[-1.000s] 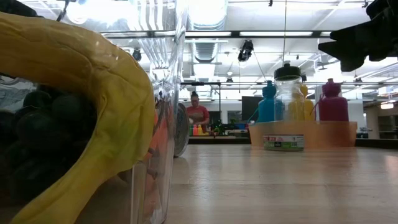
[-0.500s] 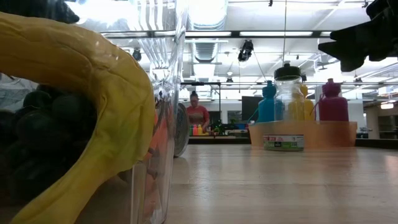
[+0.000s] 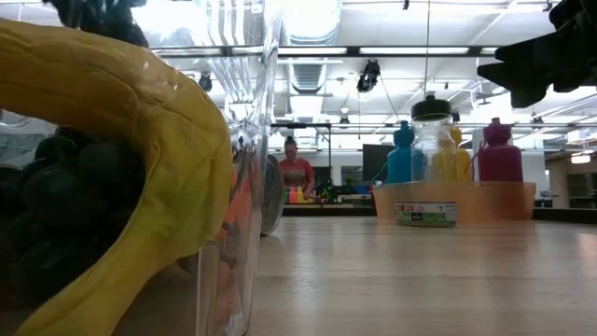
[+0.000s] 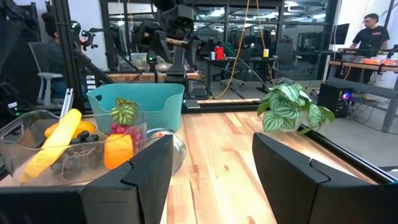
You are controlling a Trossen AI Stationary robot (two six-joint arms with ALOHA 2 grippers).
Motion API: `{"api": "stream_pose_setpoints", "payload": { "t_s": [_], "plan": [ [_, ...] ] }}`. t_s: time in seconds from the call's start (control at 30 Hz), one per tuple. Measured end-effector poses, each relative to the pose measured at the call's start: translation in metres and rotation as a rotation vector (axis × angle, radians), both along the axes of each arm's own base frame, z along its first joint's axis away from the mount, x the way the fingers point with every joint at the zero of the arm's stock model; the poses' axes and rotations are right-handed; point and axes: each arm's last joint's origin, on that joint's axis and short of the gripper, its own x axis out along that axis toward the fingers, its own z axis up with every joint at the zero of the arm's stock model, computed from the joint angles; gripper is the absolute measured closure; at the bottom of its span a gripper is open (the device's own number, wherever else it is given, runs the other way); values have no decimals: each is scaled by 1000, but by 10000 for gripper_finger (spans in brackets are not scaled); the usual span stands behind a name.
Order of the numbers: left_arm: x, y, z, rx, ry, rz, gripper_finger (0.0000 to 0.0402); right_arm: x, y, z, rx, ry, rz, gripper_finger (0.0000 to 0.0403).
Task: Pick & Place Food Item
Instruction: Adjust the blue bin
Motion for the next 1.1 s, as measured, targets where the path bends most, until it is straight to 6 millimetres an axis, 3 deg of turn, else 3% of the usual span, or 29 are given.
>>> {"api": "stream_pose_setpoints", "payload": {
  "t_s": [0.2,0.43,0.53,0.67,0.8,1.1],
  "plan": [
    [20,-26,28,-118,157,203,66,0,0,0,0,0,0,186],
    [39,-77,42,-191,321,486,66,0,0,0,0,0,0,186],
    [43,-103,42,-229,362,643,66,0,0,0,0,1,0,186],
    [46,-133,36,-308,390,728,66,0,0,0,0,1,0,186],
    [46,-151,30,-399,401,848,66,0,0,0,-2,3,1,186],
    [56,-190,7,-559,413,937,66,0,0,0,-2,3,1,186]
  ]
}}
